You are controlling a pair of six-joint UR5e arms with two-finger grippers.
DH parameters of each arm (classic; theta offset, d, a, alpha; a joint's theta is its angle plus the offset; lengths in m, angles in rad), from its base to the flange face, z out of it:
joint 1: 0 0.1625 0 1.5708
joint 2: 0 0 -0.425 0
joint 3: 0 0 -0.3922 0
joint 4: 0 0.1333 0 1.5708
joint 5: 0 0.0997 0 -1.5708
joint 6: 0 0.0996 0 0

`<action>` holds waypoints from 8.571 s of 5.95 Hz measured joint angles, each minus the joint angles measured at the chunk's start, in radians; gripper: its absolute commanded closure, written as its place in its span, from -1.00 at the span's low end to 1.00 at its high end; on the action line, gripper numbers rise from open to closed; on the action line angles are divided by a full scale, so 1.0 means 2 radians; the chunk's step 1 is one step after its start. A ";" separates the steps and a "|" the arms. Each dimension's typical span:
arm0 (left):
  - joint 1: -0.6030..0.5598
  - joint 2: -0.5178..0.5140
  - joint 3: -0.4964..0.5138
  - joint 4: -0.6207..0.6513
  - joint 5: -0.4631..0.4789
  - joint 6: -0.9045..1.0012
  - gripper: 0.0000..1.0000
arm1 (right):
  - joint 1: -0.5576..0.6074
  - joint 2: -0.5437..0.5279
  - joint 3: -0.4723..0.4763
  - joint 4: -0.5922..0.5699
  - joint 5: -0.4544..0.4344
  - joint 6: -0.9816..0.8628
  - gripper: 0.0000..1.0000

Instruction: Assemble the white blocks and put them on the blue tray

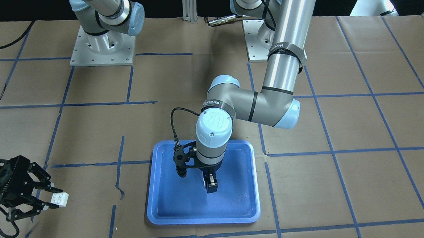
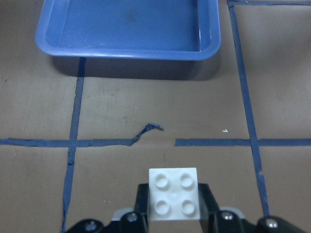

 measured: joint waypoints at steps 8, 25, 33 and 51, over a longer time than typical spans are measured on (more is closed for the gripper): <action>0.067 0.196 0.001 -0.237 0.071 -0.368 -0.97 | 0.188 0.020 0.100 -0.273 -0.001 0.262 0.57; 0.139 0.269 -0.021 -0.269 0.049 -0.554 -0.98 | 0.247 0.088 0.105 -0.391 0.000 0.334 0.57; 0.140 0.269 -0.022 -0.271 0.049 -0.549 -0.98 | 0.247 0.088 0.106 -0.392 0.001 0.355 0.53; 0.139 0.270 -0.029 -0.271 0.049 -0.549 -0.98 | 0.247 0.090 0.106 -0.386 0.001 0.357 -0.72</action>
